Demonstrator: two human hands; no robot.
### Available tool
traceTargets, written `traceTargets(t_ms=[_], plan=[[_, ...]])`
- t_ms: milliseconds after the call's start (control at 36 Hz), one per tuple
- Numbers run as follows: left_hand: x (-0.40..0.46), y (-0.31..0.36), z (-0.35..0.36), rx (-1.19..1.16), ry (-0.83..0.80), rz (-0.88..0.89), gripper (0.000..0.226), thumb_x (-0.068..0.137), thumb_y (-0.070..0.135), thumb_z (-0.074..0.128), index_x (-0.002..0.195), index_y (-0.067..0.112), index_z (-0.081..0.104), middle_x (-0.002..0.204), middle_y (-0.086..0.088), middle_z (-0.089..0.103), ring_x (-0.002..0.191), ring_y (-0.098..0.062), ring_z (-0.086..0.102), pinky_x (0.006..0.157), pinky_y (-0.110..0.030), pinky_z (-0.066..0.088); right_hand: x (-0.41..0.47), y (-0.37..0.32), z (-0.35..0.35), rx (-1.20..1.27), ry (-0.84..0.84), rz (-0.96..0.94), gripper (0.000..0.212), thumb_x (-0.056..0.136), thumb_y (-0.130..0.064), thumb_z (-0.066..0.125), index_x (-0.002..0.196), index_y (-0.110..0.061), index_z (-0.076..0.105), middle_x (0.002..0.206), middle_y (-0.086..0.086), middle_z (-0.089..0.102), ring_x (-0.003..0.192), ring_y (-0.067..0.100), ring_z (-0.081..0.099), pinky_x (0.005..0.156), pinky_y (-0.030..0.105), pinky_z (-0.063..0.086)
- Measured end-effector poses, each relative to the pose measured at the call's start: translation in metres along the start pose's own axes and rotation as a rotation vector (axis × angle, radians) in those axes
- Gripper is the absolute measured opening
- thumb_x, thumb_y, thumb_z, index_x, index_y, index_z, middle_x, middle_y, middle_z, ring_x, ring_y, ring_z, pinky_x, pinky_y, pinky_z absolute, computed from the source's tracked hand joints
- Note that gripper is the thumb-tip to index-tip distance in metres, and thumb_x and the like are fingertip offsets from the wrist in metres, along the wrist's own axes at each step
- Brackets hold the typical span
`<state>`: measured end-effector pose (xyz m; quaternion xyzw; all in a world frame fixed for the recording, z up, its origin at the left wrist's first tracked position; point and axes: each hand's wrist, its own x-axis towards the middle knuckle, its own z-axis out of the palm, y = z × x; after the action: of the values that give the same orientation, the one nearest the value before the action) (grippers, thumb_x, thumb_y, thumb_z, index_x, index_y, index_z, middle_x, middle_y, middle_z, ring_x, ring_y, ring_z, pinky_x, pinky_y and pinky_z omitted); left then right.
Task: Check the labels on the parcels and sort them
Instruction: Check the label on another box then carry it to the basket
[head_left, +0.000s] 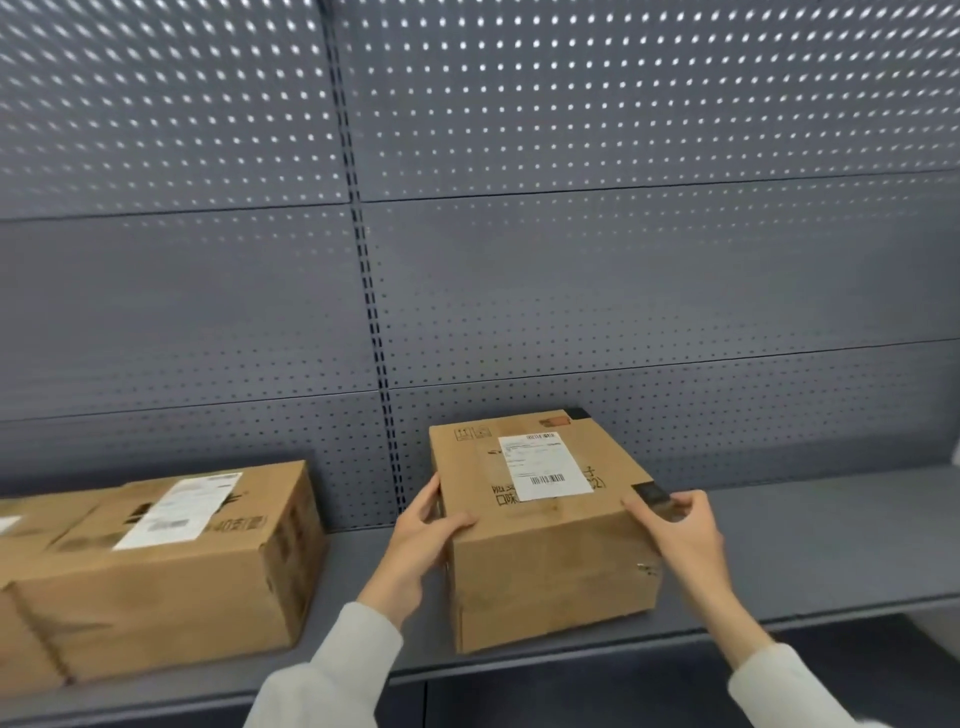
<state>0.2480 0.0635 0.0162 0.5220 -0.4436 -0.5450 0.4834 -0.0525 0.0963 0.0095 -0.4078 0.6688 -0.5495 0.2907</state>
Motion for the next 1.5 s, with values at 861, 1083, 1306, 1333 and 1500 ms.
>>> traceTargets(t_ms=[861, 1083, 1306, 1333, 1500], plan=[[0.015, -0.01, -0.047, 0.007, 0.091, 0.026, 0.067, 0.093, 0.018, 0.074, 0.152, 0.023, 0.044, 0.13, 0.004, 0.06, 0.108, -0.015, 0.063, 0.093, -0.037, 0.056, 0.023, -0.021, 0.042, -0.245, -0.363, 0.015, 0.074, 0.086, -0.046, 0.077, 0.147, -0.023, 0.042, 0.14, 0.004, 0.051, 0.114, 0.022, 0.057, 0.08, 0.036, 0.05], [0.025, 0.012, -0.03, 0.143, 0.134, -0.005, 0.053, 0.1, 0.019, 0.065, 0.15, 0.018, 0.045, 0.111, 0.006, 0.062, 0.092, -0.007, 0.062, 0.065, -0.022, 0.048, 0.058, -0.032, 0.053, -0.388, -0.399, 0.033, 0.055, 0.089, -0.055, 0.067, 0.13, -0.02, 0.057, 0.116, 0.0, 0.068, 0.1, 0.022, 0.066, 0.074, 0.04, 0.059], [0.038, 0.01, -0.026, 0.124, 0.191, -0.097, 0.065, 0.094, 0.03, 0.073, 0.147, 0.016, 0.038, 0.115, 0.003, 0.058, 0.09, -0.01, 0.062, 0.061, -0.023, 0.046, 0.082, -0.034, 0.072, -0.337, -0.537, 0.034, 0.055, 0.091, -0.054, 0.068, 0.13, -0.019, 0.051, 0.11, -0.003, 0.068, 0.099, 0.017, 0.068, 0.091, 0.038, 0.056], [0.04, 0.011, -0.026, 0.126, 0.186, -0.131, 0.065, 0.094, 0.032, 0.074, 0.146, 0.016, 0.039, 0.114, 0.002, 0.06, 0.09, -0.013, 0.063, 0.061, -0.025, 0.047, 0.086, -0.029, 0.076, -0.327, -0.547, 0.042, 0.057, 0.09, -0.054, 0.069, 0.13, -0.019, 0.052, 0.112, -0.001, 0.069, 0.1, 0.018, 0.068, 0.093, 0.04, 0.056], [0.055, 0.007, -0.032, 0.137, 0.159, -0.238, 0.062, 0.092, 0.036, 0.075, 0.144, 0.02, 0.045, 0.116, -0.005, 0.068, 0.096, -0.022, 0.068, 0.064, -0.032, 0.052, 0.103, -0.007, 0.086, -0.35, -0.518, 0.031, 0.065, 0.08, -0.069, 0.068, 0.127, -0.025, 0.062, 0.112, -0.004, 0.073, 0.102, 0.02, 0.068, 0.094, 0.044, 0.055]])
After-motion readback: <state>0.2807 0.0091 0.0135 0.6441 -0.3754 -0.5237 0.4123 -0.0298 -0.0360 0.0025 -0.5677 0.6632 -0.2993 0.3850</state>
